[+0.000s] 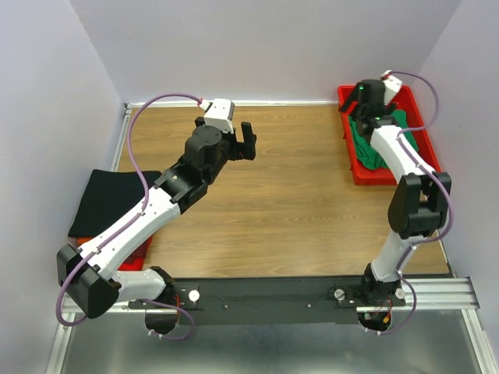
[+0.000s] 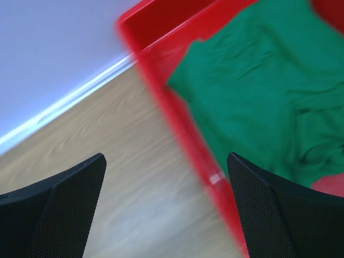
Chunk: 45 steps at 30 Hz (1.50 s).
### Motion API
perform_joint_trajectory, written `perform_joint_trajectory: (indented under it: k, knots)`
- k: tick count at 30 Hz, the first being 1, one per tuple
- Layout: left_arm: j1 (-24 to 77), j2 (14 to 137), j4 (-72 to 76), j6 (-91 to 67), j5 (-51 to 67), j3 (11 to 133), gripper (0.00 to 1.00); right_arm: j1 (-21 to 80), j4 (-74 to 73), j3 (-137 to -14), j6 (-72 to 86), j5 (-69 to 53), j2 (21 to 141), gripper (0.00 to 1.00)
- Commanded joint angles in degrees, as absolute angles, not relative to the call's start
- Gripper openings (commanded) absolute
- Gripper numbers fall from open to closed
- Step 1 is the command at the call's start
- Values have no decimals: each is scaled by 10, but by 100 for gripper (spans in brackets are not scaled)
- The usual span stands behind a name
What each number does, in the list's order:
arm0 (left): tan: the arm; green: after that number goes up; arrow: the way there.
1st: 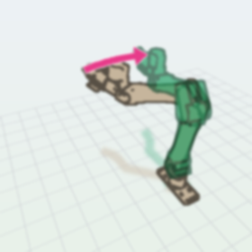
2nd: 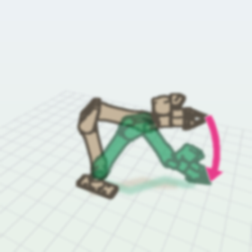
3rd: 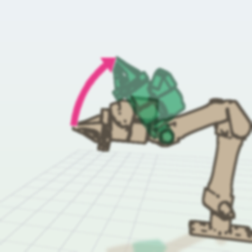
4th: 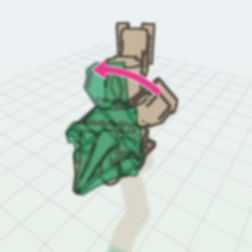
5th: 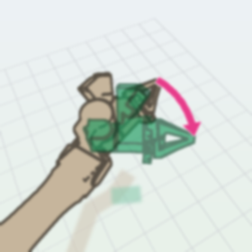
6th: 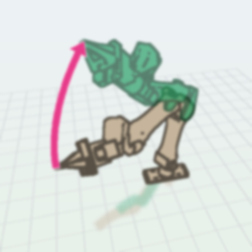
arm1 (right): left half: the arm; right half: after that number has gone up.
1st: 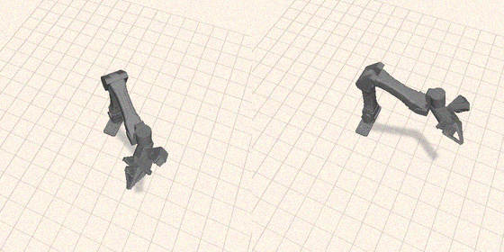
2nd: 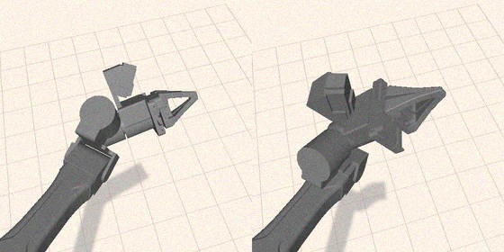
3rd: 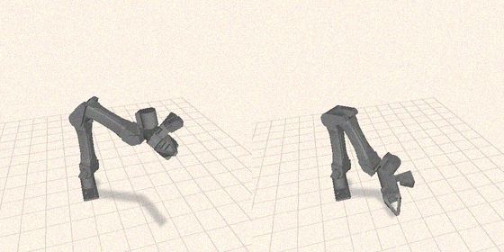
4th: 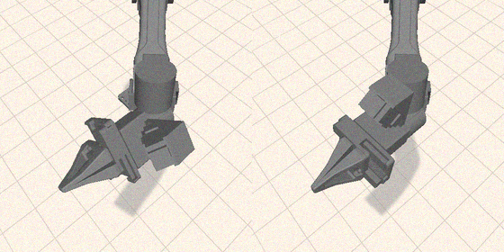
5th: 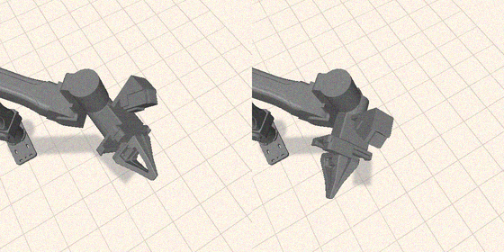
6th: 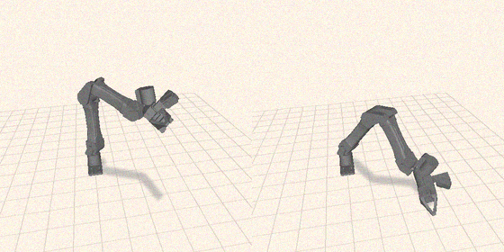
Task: Fold and stack the t-shirts
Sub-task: Grab the tshirt from the pile
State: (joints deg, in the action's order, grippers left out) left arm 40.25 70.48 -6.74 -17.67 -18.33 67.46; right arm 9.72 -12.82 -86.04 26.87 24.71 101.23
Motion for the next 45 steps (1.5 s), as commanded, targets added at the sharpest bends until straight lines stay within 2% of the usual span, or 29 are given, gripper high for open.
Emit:
perform_joint_trajectory:
  k: [1,8,19,29,45]
  knots:
    - [401,692,-75,-184,-163,672,98,16,-139,-930,299,204,1090,100]
    - [402,695,-76,-192,-153,665,98,-73,-148,-962,315,178,1200,98]
    - [401,708,-78,-194,-154,660,98,-83,-151,-905,318,199,1215,91]
    - [400,724,-87,-200,-152,665,98,-83,-151,-833,329,264,1164,89]
    - [400,731,-91,-205,-147,666,98,-83,-152,-762,304,291,1071,84]
